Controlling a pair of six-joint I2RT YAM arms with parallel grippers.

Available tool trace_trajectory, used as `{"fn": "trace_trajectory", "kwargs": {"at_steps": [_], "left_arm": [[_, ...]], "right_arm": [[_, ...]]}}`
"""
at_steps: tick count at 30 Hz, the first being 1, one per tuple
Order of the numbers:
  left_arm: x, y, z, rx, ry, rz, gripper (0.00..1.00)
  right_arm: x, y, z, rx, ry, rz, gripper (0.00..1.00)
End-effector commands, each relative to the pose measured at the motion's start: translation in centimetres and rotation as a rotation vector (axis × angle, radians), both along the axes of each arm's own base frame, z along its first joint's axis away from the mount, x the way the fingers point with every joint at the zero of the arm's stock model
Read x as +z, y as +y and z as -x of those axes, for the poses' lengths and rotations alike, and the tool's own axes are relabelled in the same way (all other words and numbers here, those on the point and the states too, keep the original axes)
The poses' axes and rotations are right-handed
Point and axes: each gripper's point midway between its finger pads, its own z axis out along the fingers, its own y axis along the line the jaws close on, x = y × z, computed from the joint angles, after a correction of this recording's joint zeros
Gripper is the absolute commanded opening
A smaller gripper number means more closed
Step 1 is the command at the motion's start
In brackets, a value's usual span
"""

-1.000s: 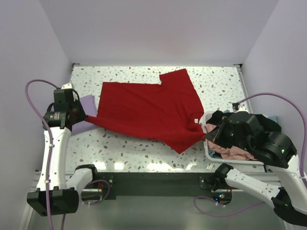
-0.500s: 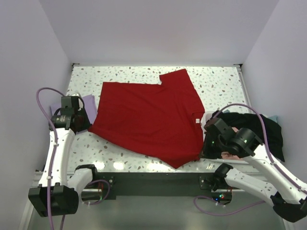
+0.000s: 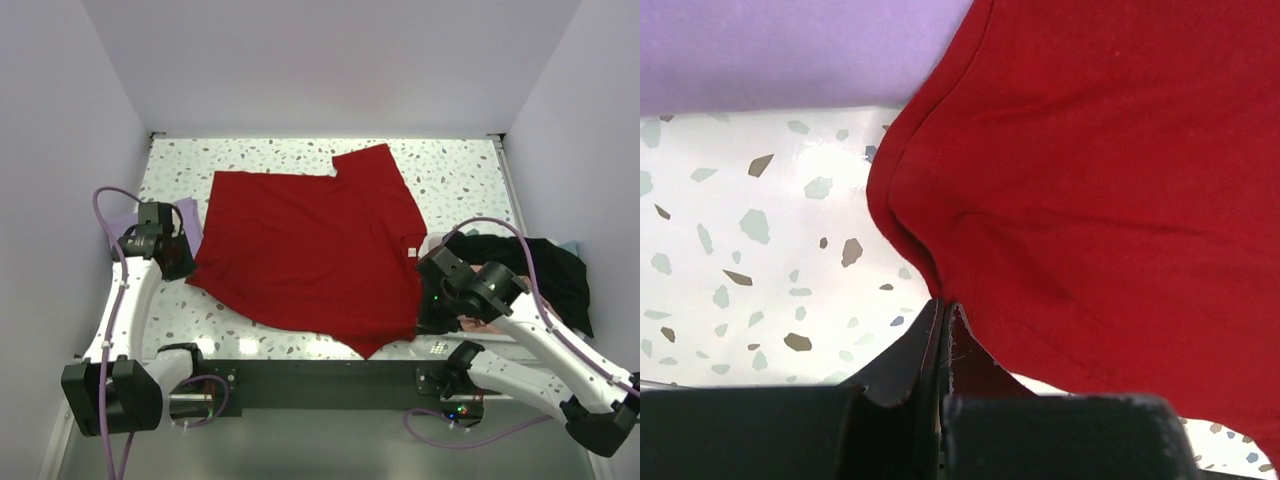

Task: Fold and stack the t-shirts
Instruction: Fold the tshirt

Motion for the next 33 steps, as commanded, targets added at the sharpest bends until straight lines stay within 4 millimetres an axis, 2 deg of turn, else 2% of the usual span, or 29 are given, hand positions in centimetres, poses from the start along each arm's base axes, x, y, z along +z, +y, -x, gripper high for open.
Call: {"fn": "trace_trajectory", "kwargs": {"at_steps": [1, 7, 9, 11, 15, 20, 25, 33], "left_arm": [[-0.3, 0.2, -1.2, -0.026, -0.029, -0.001, 0.0], [-1.0, 0.7, -2.4, -0.036, -0.021, 0.021, 0.0], [-1.3, 1.1, -2.8, -0.038, -0.005, 0.034, 0.0], [-0.8, 1.1, -3.8, -0.045, -0.03, 0.044, 0.0], [-0.7, 0.6, -5.0, -0.049, -0.047, 0.084, 0.0], [-0.7, -0.3, -6.7, -0.079, -0.062, 0.142, 0.0], [0.1, -0.2, -8.2, -0.088, -0.083, 0.144, 0.0], [0.2, 0.3, -10.4, -0.084, -0.095, 0.155, 0.0]], "right_arm": [[-0.3, -1.1, 0.5, -0.019, 0.044, 0.073, 0.0], [0.7, -1.2, -2.7, 0.004, -0.037, 0.179, 0.0], [0.5, -1.0, -4.1, 0.026, -0.053, 0.219, 0.0], [0.1, -0.6, -5.4, 0.034, -0.041, 0.24, 0.0], [0.1, -0.3, -8.1, 0.037, -0.053, 0.243, 0.0], [1.1, -0.4, -12.7, 0.016, -0.103, 0.198, 0.0], [1.8, -0.7, -16.6, 0.031, -0.124, 0.229, 0.0], [1.9, -1.6, -21.2, 0.007, -0.141, 0.232, 0.0]]}}
